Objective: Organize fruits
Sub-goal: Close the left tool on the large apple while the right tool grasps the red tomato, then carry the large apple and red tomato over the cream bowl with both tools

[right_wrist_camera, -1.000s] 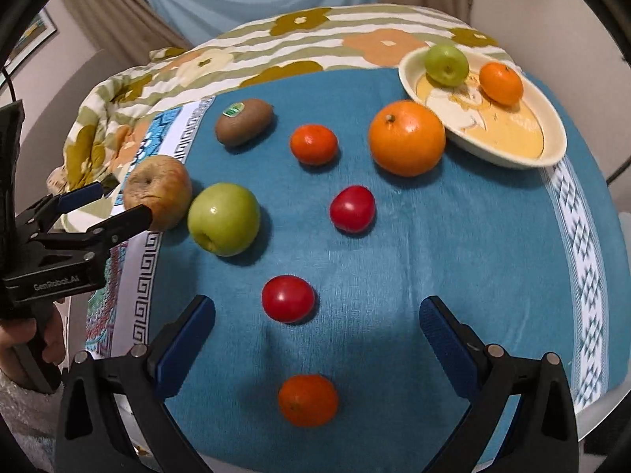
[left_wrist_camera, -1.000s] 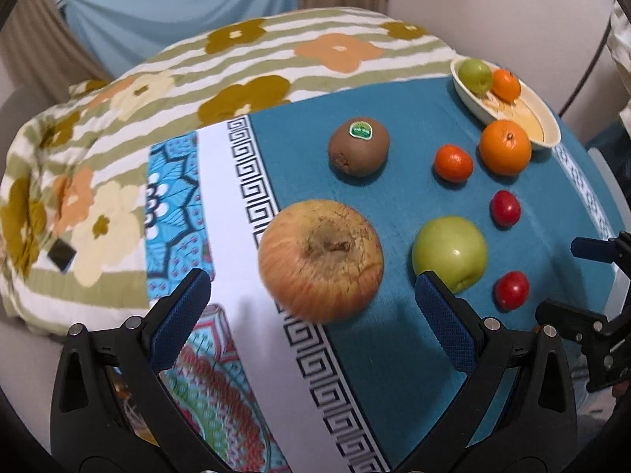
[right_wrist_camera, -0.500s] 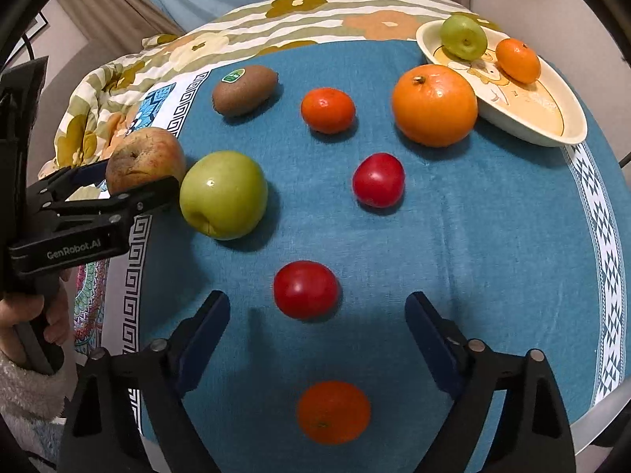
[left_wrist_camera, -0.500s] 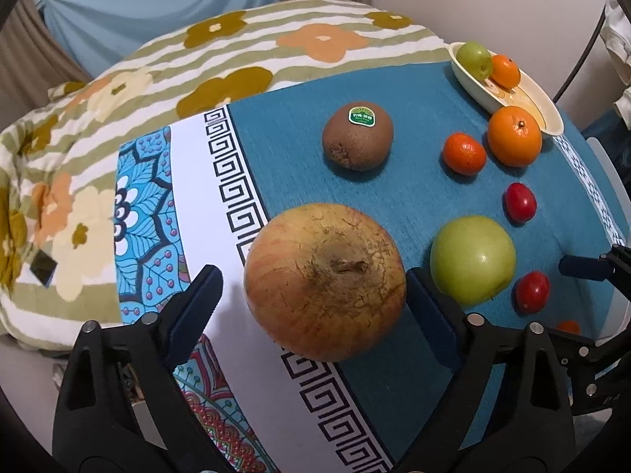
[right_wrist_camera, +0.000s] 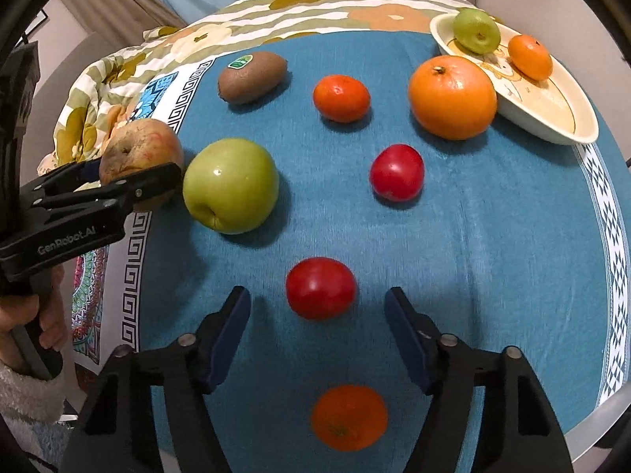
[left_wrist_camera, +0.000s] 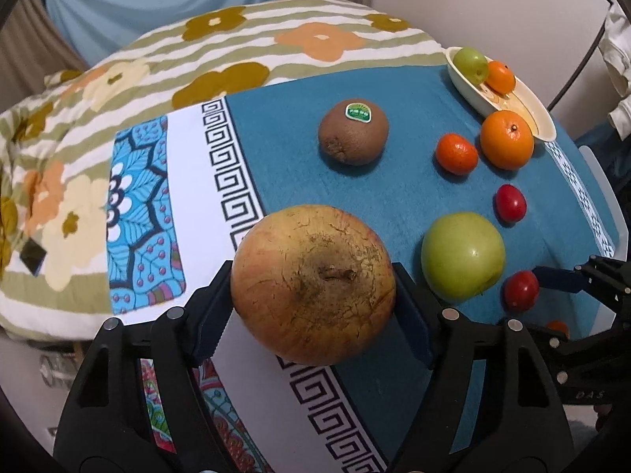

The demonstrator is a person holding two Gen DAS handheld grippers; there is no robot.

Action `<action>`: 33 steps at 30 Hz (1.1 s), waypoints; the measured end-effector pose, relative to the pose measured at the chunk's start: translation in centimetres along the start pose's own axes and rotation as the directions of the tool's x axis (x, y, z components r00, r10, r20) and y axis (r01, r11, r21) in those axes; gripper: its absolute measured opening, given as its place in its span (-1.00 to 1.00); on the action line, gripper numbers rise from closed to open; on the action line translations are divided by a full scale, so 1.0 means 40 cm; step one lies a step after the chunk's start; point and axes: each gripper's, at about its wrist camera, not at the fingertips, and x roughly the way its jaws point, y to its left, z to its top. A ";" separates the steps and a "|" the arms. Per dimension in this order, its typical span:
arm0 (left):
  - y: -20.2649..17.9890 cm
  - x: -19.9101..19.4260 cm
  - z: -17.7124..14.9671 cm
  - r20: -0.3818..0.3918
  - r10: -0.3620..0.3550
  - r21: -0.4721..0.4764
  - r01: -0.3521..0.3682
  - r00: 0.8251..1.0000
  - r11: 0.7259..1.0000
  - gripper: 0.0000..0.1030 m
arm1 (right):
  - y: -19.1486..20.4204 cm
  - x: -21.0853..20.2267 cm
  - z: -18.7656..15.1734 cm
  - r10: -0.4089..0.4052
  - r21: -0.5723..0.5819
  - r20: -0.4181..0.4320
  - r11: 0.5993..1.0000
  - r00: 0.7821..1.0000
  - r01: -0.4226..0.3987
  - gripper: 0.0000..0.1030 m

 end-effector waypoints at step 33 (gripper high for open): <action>-0.072 -0.242 -0.054 0.066 0.039 -0.152 -0.029 0.997 0.988 0.55 | -0.038 -0.191 0.077 0.053 -0.079 0.175 0.996 0.983 -0.040 -0.39</action>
